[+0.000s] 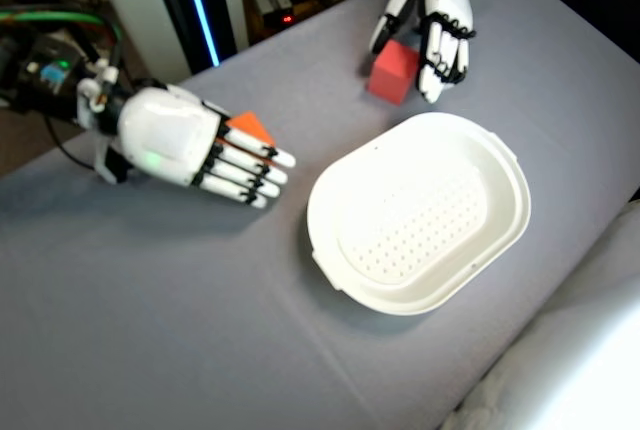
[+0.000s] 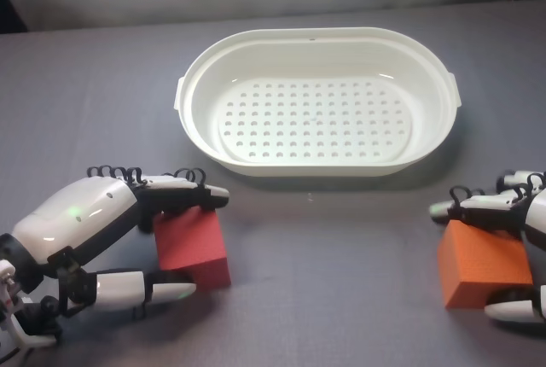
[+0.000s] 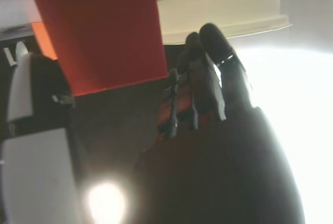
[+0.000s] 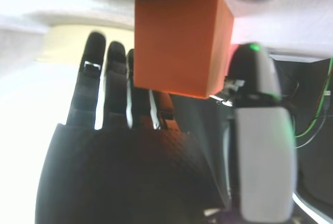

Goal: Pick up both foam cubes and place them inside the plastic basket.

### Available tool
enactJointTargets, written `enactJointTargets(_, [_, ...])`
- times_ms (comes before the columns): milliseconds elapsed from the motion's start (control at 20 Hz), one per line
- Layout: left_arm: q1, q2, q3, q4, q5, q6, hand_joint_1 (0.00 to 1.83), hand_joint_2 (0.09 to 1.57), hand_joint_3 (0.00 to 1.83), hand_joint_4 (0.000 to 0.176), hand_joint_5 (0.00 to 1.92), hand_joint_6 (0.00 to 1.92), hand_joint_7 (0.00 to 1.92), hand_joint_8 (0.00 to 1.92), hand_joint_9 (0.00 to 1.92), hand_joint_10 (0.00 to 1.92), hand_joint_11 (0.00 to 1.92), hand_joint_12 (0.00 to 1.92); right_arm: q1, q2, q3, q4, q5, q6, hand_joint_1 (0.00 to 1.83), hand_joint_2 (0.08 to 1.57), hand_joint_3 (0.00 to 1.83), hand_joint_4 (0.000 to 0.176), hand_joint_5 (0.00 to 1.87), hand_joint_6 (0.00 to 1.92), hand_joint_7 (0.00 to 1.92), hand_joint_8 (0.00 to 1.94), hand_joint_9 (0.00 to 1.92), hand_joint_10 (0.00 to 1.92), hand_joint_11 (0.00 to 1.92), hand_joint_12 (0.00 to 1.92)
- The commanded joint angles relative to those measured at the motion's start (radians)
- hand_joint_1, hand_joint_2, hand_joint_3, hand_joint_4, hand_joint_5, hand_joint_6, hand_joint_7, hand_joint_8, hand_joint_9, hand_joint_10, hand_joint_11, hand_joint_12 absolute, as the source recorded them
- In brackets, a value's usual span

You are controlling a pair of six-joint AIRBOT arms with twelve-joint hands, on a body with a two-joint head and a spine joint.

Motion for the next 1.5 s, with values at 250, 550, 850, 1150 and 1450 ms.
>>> enactJointTargets(250, [-0.029,0.010,-0.017,0.028,-0.116,0.013,1.33,1.21,0.00,0.000,0.74,1.04,0.80,1.38,0.85,1.61,0.80,1.83,0.029,0.049,-0.032,-0.040,0.187,-0.007,1.33,1.26,0.00,0.000,0.60,1.32,0.73,1.41,0.75,1.63,0.57,1.74])
enactJointTargets(550, [-0.212,0.008,0.047,0.050,-0.125,0.062,1.35,1.22,0.00,0.000,0.70,1.16,0.78,1.35,0.79,1.54,0.75,1.65,0.209,0.036,0.032,-0.072,0.196,-0.028,1.33,1.26,0.00,0.000,0.57,1.44,0.71,1.40,0.73,1.55,0.54,1.59])
enactJointTargets(850, [-0.375,-0.090,0.197,0.006,0.085,0.094,1.26,1.18,0.00,0.000,0.74,1.20,0.93,1.22,0.87,1.31,0.76,1.59,0.372,-0.080,0.172,-0.038,0.042,-0.062,1.32,1.30,0.00,0.000,0.51,1.43,0.65,1.55,0.68,1.65,0.60,1.68])
enactJointTargets(1150, [-0.455,-0.140,0.256,0.000,0.212,0.147,0.55,1.08,0.00,0.128,0.01,0.02,0.01,0.01,0.01,0.04,0.00,1.89,0.447,-0.125,0.218,0.010,-0.063,-0.174,0.01,1.16,0.00,0.087,0.00,0.01,0.00,0.01,0.00,0.03,0.00,1.48])
enactJointTargets(1450, [-0.381,-0.059,0.175,-0.024,0.032,0.132,0.41,1.01,0.00,0.165,0.00,0.00,0.00,0.00,0.00,0.00,0.00,1.92,0.443,-0.045,0.121,0.009,0.055,-0.182,0.04,1.02,0.00,0.154,0.00,0.00,0.00,0.00,0.00,0.00,0.00,0.42])
